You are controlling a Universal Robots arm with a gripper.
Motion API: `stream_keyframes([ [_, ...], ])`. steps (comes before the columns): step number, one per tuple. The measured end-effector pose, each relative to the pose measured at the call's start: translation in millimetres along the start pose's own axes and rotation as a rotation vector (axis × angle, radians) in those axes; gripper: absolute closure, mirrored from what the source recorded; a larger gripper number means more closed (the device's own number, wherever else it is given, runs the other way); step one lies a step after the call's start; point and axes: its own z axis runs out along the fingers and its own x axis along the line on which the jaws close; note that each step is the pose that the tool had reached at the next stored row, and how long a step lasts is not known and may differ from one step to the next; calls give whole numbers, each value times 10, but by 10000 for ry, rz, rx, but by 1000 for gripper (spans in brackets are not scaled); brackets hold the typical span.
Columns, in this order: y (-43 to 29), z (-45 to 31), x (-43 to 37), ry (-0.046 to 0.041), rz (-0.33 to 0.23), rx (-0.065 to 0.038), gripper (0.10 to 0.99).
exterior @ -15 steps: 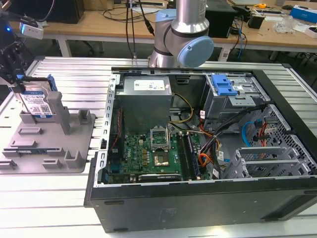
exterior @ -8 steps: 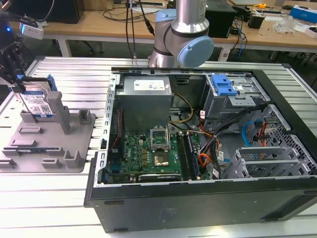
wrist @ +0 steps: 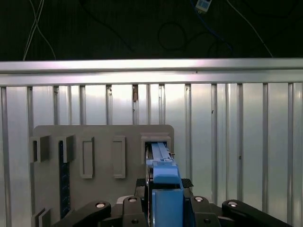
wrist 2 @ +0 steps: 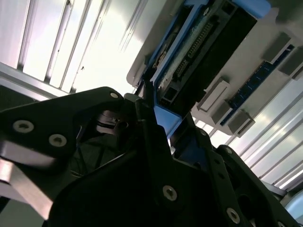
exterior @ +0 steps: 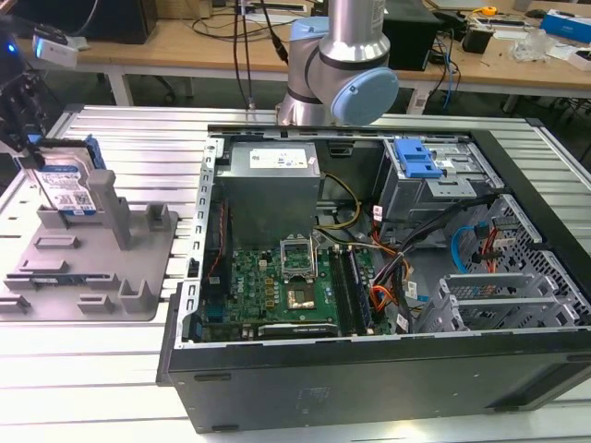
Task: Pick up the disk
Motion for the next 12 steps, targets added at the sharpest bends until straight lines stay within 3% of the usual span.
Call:
stream_keyframes([
  [2,4,-119,1,1,0,-1,718],
  [4,6,-294,2,1,0,-2,718],
  [12,8,-691,3,0,-5,-1,718],
])
